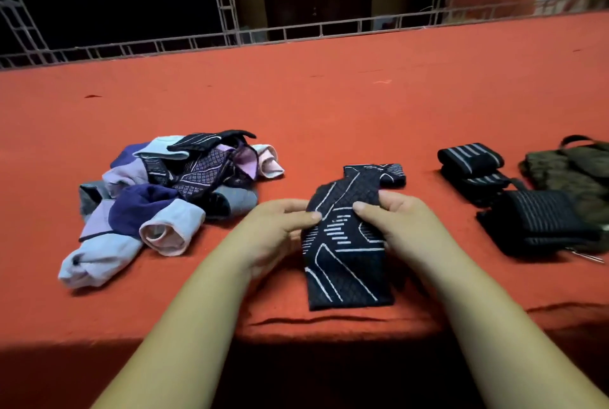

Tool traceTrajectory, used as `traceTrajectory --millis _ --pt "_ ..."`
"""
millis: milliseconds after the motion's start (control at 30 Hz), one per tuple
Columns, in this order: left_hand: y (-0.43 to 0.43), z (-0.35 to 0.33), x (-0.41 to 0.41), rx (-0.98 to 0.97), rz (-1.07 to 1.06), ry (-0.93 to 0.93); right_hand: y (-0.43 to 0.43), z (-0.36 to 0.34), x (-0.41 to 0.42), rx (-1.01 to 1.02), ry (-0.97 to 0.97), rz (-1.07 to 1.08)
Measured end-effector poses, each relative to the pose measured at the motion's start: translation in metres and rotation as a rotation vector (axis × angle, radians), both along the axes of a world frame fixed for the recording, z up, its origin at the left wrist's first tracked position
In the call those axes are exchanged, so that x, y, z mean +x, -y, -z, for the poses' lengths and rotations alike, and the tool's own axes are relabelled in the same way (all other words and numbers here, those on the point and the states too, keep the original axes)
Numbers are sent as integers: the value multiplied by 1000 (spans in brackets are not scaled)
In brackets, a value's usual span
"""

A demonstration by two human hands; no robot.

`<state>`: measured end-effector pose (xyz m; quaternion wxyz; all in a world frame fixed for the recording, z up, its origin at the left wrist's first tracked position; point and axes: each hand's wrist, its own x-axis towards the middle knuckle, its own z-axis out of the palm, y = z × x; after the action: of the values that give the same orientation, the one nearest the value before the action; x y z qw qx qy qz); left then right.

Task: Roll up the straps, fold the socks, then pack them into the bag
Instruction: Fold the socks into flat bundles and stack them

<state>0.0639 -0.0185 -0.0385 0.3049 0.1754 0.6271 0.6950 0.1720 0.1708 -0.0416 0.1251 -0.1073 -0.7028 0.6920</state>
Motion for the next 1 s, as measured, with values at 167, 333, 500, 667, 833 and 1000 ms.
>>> traceTrajectory --millis 167,333,500,667,833,1000 --pt "-5 19 -15 -16 -42 -15 -15 19 -6 52 95 58" --pt "-10 21 -18 14 -68 37 -18 18 -10 -21 52 58" --pt "-11 27 -26 30 -79 55 -20 19 -12 7 73 45" --pt "-13 33 -30 64 -109 53 -23 21 -14 -77 51 68" --pt "-11 31 -30 60 -97 71 -23 21 -13 -70 42 82" --pt "-9 28 -25 49 -101 53 -26 24 -14 -103 23 59"
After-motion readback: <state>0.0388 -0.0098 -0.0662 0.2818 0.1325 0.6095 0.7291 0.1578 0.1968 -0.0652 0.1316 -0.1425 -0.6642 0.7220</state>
